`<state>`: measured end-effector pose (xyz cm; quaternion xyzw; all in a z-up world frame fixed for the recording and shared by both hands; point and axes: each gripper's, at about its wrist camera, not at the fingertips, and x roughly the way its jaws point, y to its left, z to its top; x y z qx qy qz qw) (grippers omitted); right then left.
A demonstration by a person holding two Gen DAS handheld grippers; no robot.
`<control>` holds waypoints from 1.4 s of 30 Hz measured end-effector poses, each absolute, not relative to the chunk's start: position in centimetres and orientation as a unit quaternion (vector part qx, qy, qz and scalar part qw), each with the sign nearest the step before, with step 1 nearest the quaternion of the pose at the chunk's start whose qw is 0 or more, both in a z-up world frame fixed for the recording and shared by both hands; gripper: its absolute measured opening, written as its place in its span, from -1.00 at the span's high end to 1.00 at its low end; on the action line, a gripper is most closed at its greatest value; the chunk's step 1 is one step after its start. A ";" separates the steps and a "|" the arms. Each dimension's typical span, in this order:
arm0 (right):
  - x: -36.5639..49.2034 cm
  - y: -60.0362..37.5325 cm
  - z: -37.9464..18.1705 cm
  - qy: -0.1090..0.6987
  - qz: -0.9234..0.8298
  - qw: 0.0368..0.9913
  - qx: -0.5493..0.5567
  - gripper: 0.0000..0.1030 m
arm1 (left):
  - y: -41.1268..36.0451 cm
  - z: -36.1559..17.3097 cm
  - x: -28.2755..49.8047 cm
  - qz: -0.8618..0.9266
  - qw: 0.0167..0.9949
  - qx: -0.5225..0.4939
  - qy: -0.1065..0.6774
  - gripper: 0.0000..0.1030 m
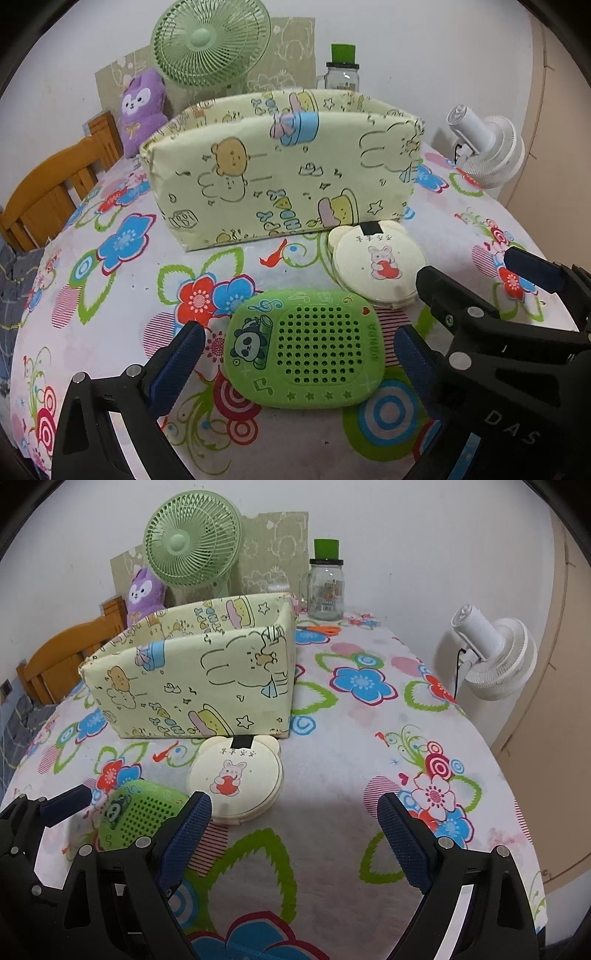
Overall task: Organize rigid objects
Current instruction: 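Grasp the green panda speaker with the left gripper while the right gripper grasps the bear compact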
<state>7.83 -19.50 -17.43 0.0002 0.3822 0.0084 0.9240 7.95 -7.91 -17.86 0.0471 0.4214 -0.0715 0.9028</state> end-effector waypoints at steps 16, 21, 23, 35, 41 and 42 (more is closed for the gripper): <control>9.2 -19.4 -18.7 0.400 0.013 0.916 0.004 -0.81 | -8.0 -19.0 8.7 -0.074 0.890 0.036 0.448 -0.97; 9.0 -19.4 -18.6 0.404 0.006 0.915 0.004 -0.81 | -8.2 -18.9 8.4 -0.070 0.893 0.034 0.444 -0.86; 8.8 -19.2 -18.5 0.404 0.008 0.915 0.001 -0.81 | -8.2 -18.9 8.3 -0.069 0.894 0.034 0.441 -0.85; 8.9 -17.5 -18.3 0.407 0.024 0.913 -0.016 -0.81 | -6.8 -18.6 8.2 -0.040 0.897 0.050 0.438 -0.85; 10.2 -16.4 -18.5 0.412 0.033 0.910 -0.021 -0.81 | -5.6 -18.6 9.1 -0.029 0.896 0.045 0.441 -0.85; 10.5 -16.3 -18.6 0.413 0.033 0.910 -0.021 -0.81 | -5.5 -18.6 9.2 -0.028 0.896 0.045 0.441 -0.85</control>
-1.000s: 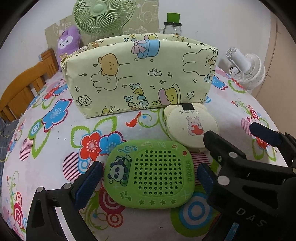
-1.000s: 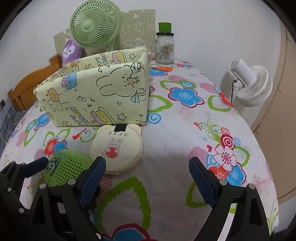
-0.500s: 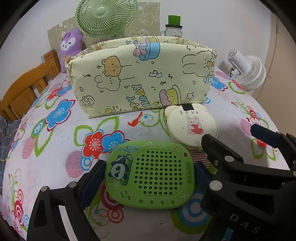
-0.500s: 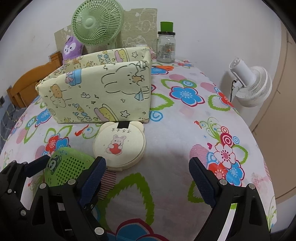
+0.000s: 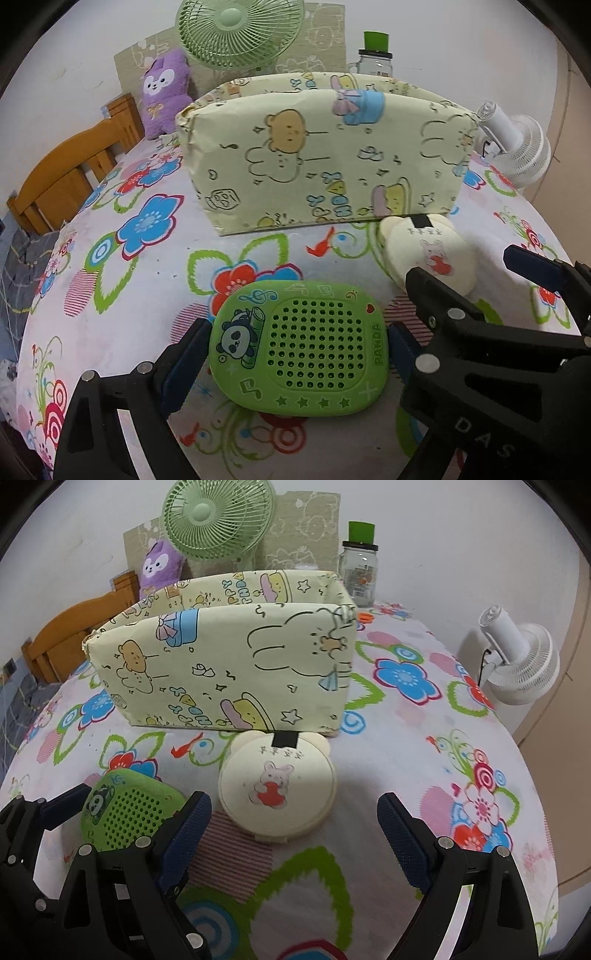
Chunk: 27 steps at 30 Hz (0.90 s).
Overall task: Organize rigid objects
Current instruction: 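Grasp the green panda speaker with the left gripper while the right gripper grasps the bear compact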
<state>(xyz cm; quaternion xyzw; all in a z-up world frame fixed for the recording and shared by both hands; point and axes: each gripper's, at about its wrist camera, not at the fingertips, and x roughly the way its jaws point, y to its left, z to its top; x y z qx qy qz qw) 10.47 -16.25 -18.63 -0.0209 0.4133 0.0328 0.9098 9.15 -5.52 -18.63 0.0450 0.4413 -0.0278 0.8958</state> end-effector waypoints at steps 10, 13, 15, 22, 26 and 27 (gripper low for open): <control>12.4 -16.1 -19.4 0.428 0.019 0.904 -0.007 -0.81 | -4.9 -18.7 10.5 -0.028 0.896 0.050 0.440 -0.85; 13.0 -15.9 -19.5 0.439 0.021 0.898 -0.001 -0.81 | -4.8 -18.7 10.9 -0.030 0.895 0.047 0.442 -0.85; 13.4 -15.8 -19.8 0.448 0.018 0.894 0.004 -0.82 | -4.7 -18.7 11.1 -0.032 0.895 0.045 0.442 -0.85; 14.6 -15.0 -20.0 0.460 -0.003 0.888 -0.016 -0.82 | -4.4 -18.8 11.6 -0.042 0.893 0.034 0.447 -0.85; 14.5 -14.2 -19.7 0.456 0.007 0.890 -0.025 -0.49 | -4.4 -18.8 11.6 -0.045 0.893 0.034 0.446 -0.85; 14.5 -14.2 -19.7 0.456 0.005 0.890 -0.024 -0.49 | -4.4 -18.8 11.6 -0.045 0.893 0.034 0.446 -0.85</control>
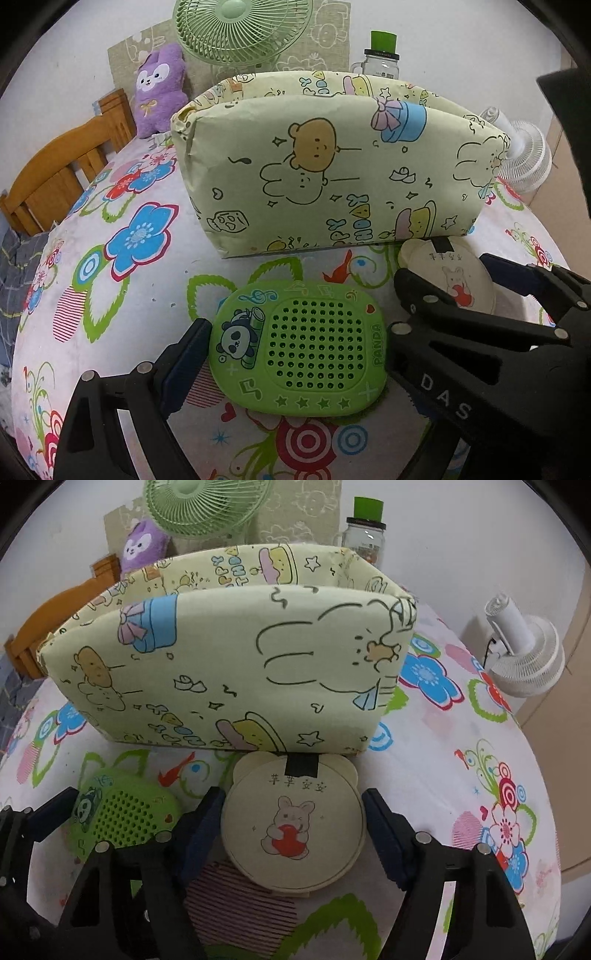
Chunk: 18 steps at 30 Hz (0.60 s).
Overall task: Organize rigid objects
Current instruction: 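Grasp the green panda speaker with the left gripper while the right gripper grasps the bear compact, then lift the speaker with the left gripper while the right gripper lifts the compact over the box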
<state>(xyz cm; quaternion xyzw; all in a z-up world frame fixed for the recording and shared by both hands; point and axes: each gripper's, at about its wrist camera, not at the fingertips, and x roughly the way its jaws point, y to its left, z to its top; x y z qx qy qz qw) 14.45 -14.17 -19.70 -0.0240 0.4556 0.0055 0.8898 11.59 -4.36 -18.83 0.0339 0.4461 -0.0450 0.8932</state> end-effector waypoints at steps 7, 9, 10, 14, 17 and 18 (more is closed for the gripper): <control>13.7 -14.3 -19.5 0.461 0.010 0.887 -0.014 -0.48 | -4.4 -18.8 11.0 -0.046 0.893 0.034 0.446 -0.85; 13.2 -14.4 -19.3 0.460 0.008 0.888 -0.013 -0.48 | -4.5 -18.6 10.7 -0.048 0.893 0.033 0.445 -0.85; 13.0 -14.4 -19.2 0.458 0.007 0.889 -0.013 -0.48 | -4.5 -18.5 10.4 -0.049 0.894 0.031 0.445 -0.85; 12.1 -14.3 -18.3 0.448 0.008 0.894 -0.017 -0.48 | -4.5 -17.9 9.7 -0.050 0.897 0.028 0.439 -0.85; 11.5 -14.1 -17.6 0.441 0.017 0.897 -0.015 -0.48 | -4.6 -17.4 9.3 -0.052 0.899 0.026 0.434 -0.85; 11.2 -14.0 -17.4 0.439 0.018 0.898 -0.015 -0.48 | -4.7 -17.2 9.0 -0.051 0.900 0.028 0.432 -0.85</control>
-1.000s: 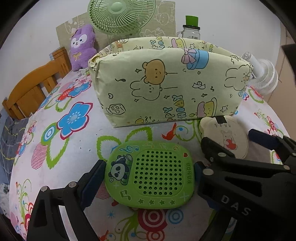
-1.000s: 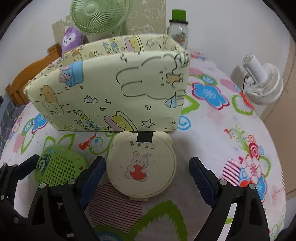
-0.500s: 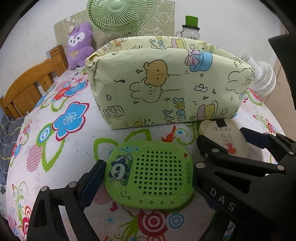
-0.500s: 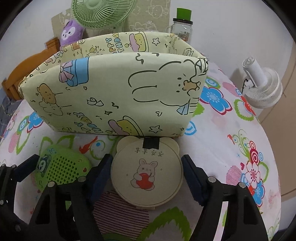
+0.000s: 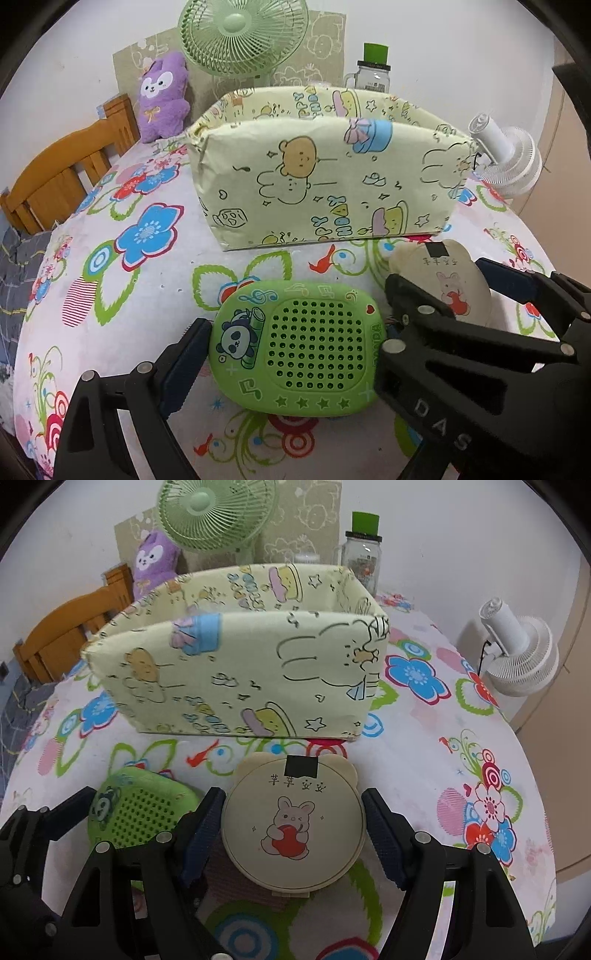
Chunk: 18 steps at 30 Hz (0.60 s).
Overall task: Organize rigid objects
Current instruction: 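Lift the speaker with the left gripper while the right gripper lifts the compact over the box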
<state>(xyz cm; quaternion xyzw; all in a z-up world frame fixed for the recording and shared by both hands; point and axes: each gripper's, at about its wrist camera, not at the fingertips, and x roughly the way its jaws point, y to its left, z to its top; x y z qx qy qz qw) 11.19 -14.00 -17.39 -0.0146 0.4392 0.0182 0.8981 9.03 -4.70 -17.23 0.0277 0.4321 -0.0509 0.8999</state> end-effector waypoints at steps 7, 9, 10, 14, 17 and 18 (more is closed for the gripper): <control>9.8 -13.9 -16.2 0.426 0.018 0.904 -0.017 -0.48 | -4.9 -16.1 7.8 -0.049 0.906 0.030 0.420 -0.85; 9.4 -14.0 -15.9 0.422 0.017 0.906 -0.017 -0.48 | -5.0 -15.8 7.4 -0.049 0.907 0.031 0.417 -0.85; 9.3 -14.0 -15.8 0.421 0.019 0.907 -0.016 -0.48 | -5.0 -15.6 7.3 -0.049 0.908 0.031 0.415 -0.85; 8.3 -13.9 -14.9 0.411 0.022 0.911 -0.016 -0.49 | -5.3 -14.8 6.5 -0.049 0.912 0.034 0.407 -0.85; 7.6 -14.0 -14.2 0.404 0.021 0.914 -0.016 -0.49 | -5.4 -14.3 6.1 -0.049 0.914 0.036 0.400 -0.85; 7.5 -14.0 -14.1 0.403 0.020 0.915 -0.016 -0.49 | -5.4 -14.2 5.9 -0.049 0.915 0.036 0.399 -0.85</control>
